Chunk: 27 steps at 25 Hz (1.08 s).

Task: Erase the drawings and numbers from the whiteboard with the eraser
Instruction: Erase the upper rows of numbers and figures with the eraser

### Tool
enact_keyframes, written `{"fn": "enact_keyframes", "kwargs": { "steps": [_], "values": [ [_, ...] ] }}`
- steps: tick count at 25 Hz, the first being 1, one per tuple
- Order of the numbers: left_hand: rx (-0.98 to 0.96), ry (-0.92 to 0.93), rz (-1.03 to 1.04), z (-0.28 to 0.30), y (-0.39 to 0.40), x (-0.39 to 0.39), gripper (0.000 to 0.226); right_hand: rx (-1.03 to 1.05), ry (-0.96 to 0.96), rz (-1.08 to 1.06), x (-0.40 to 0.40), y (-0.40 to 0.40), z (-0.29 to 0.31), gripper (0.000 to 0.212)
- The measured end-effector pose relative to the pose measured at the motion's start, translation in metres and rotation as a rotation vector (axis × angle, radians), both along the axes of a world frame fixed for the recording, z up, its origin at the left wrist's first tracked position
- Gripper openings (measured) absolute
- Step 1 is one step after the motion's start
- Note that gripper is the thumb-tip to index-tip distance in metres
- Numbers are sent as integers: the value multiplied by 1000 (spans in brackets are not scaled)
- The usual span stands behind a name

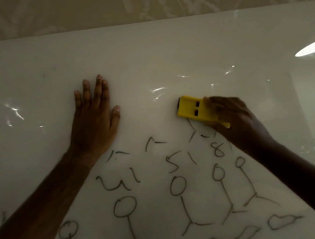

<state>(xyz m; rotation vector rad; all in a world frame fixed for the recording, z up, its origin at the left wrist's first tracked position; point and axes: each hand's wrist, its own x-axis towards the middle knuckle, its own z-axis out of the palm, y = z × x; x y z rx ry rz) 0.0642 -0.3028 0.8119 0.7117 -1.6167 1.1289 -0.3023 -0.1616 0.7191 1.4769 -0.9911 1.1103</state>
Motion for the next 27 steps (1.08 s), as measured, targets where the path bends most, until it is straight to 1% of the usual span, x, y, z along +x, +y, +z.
{"fn": "enact_keyframes", "kwargs": {
  "steps": [2,4,6,8,9,11,13,15,18,19,21,23,25,27],
  "values": [
    [-19,-19,3,1,-2,3,74,27,86,-33,-6,3,-25,55],
    [-26,-27,7,1,-3,4,75,45,129,-84,-24,13,-33,58],
    [-15,-27,2,1,-2,4,76,35,58,-91,-39,21,-18,57],
    [-3,-21,0,0,-1,2,77,14,-39,-57,-37,23,14,59],
    [6,-19,-1,0,0,2,78,9,-44,-38,-26,18,28,60],
    [23,-28,-3,0,-1,2,79,-6,37,-2,5,1,42,53],
    [16,-33,-8,0,-1,3,78,12,138,37,36,-14,30,49],
    [-4,-57,-21,3,-2,8,78,55,197,47,49,-16,2,53],
    [1,-153,-14,8,-4,22,79,65,261,-9,29,-2,-27,53],
    [1,-172,-9,8,-5,24,79,62,239,-26,19,2,-26,53],
    [-6,-167,-4,7,-6,25,78,54,121,-26,10,5,-10,54],
    [-8,-149,0,6,-6,22,78,21,40,11,21,-1,13,56],
    [-9,-146,11,6,-6,21,78,1,47,64,50,-14,26,49],
    [-16,-146,11,6,-7,23,78,12,113,102,78,-27,17,43]
  ]
}}
